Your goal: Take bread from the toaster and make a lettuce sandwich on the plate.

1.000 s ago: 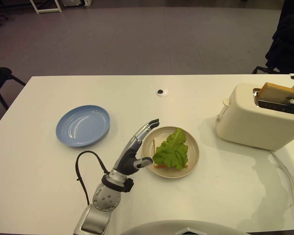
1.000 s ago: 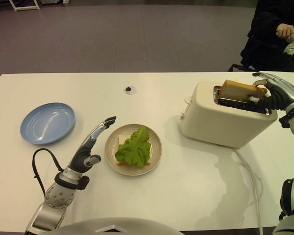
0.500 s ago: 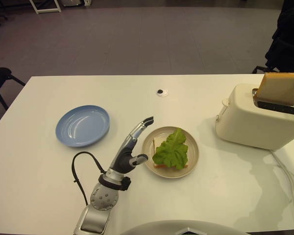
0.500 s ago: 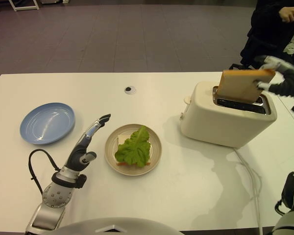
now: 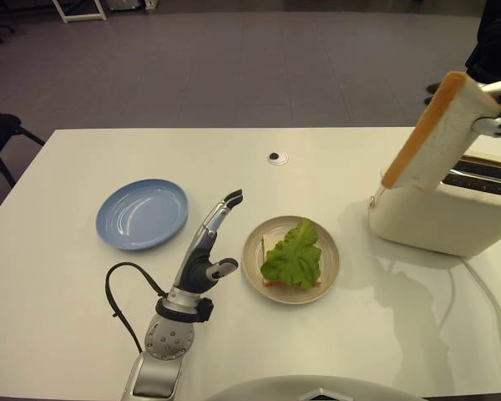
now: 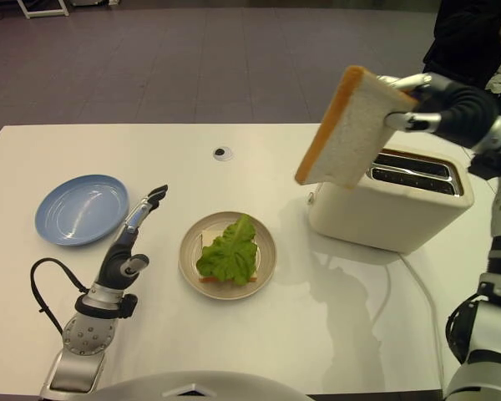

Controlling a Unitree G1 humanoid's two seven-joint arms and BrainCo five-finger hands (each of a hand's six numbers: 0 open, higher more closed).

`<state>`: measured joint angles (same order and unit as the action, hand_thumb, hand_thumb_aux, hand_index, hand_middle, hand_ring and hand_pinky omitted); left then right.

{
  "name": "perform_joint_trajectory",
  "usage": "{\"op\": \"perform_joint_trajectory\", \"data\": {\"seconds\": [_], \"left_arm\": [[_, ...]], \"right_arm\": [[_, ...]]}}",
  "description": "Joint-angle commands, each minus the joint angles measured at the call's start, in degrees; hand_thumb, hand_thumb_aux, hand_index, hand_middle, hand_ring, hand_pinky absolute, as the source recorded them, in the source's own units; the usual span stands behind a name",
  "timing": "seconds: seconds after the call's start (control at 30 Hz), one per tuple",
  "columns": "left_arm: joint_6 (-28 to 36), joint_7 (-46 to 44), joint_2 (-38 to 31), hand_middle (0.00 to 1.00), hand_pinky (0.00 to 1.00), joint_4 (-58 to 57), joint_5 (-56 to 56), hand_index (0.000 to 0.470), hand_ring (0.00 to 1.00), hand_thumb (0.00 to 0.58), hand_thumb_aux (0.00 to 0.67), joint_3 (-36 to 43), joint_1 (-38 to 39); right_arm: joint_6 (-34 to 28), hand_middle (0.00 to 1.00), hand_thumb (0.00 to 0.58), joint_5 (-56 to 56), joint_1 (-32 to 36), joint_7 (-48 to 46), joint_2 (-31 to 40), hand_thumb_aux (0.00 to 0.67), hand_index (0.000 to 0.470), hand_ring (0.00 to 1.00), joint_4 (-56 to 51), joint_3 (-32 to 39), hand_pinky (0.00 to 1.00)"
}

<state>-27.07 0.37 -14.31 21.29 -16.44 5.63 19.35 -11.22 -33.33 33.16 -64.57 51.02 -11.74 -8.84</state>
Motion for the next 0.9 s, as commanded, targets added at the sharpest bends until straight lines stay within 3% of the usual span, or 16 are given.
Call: {"op": "perform_joint_trajectory", "data": {"seconds": [0.03, 0.2, 0.57, 0.7, 0.9], "left_arm": [[-1.52, 1.03, -0.25, 0.0, 0.0, -1.03, -3.84, 0.0, 0.0, 0.0, 0.0, -1.03, -0.85], [-2.82, 1.61, -0.32, 0.0, 0.0, -1.29, -7.12, 0.0, 0.0, 0.0, 0.0, -1.14, -1.33], [-4.14, 1.79, -0.49, 0.0, 0.0, 0.08, -12.67, 0.0, 0.0, 0.0, 0.0, -0.22, -0.06], [-4.71, 2.71, -1.18, 0.0, 0.0, 2.73, -20.52, 0.0, 0.0, 0.0, 0.0, 0.11, 1.03], [-4.92, 4.49, -3.59, 0.0, 0.0, 4.46, -41.25, 0.0, 0.0, 0.0, 0.0, 4.94, 1.3]], "right_arm": [[-8.68, 0.0, 0.58, 1.03, -4.95, 3.85, -5.39, 0.67, 0.47, 0.0, 8.73, 6.78, 0.0], [-10.89, 0.0, 0.58, 10.02, -9.96, 9.34, -12.07, 0.67, 0.47, 0.0, 11.33, 17.2, 0.0], [-13.17, 0.0, 0.58, 19.87, -13.03, 15.81, -18.03, 0.67, 0.47, 0.0, 15.2, 24.53, 0.0], [-12.31, 0.0, 0.58, 23.92, -11.39, 16.41, -19.43, 0.67, 0.47, 0.0, 12.61, 27.43, 0.0], [-8.93, 0.0, 0.58, 27.21, -9.76, 16.91, -21.02, 0.67, 0.47, 0.0, 5.38, 27.6, 0.0]]}}
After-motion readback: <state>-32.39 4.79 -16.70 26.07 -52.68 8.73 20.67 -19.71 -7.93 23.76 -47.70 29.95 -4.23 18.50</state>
